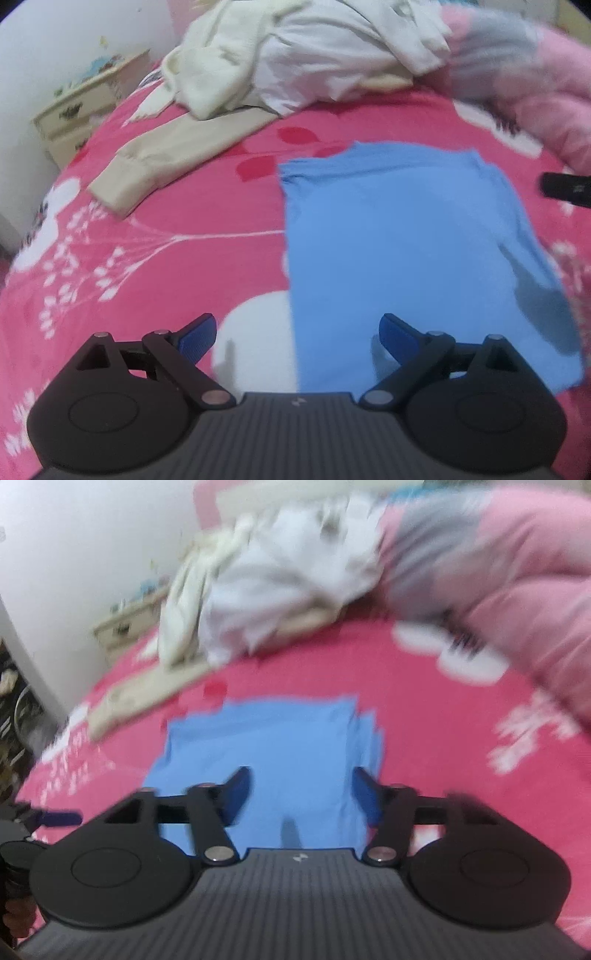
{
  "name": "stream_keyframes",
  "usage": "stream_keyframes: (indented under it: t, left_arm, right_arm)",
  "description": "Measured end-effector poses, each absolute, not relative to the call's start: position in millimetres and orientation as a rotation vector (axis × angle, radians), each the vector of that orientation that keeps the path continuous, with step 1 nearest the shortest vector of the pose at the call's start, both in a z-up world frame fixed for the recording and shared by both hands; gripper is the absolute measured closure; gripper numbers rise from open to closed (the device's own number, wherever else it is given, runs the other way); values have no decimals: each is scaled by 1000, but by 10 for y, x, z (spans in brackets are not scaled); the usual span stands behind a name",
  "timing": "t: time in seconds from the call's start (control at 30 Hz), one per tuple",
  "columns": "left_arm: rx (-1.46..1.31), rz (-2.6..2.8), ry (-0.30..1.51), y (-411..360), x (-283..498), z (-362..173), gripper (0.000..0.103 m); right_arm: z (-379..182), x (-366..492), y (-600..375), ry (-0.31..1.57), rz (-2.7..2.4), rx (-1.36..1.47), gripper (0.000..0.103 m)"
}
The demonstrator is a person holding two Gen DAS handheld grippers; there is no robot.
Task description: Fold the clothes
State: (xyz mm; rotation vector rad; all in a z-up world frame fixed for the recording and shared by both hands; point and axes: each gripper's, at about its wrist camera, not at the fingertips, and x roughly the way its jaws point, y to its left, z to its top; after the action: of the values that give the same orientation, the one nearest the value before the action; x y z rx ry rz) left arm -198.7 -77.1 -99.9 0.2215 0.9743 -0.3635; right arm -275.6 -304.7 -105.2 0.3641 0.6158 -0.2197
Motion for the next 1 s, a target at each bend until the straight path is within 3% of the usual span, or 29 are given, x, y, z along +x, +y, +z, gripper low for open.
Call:
stream_keyframes:
  t: [0.03,0.27,0.6,0.7,0.83,1.0]
  left_arm:
    - [181,-377,985,-652,-2013,-976,5]
    - [64,-427,1031,-132,-2289,-1081,6]
    - [76,-570,1069,21,-2457,-1244,40]
    - [27,-580,1098,97,-2464,-1273,50]
    - [24,-615,1069,159,-2531,-1278,54]
    - [223,-679,978,-67,-2616,-1273,57]
  right_arm:
    - [-988,-2827,-3086,590,-244,376,13]
    - [-1053,-3207,-3133,718,-288,504,15]
    - [-1171,-3360,-2413,1037,-88,-73,34]
    - [-1206,-3295,-2380,1086,-60,-49,36]
    - [-1243,-3296,-2469,1119,-55,114,38]
    - [-1355,-3342,-2155,1152,-43,-184,41]
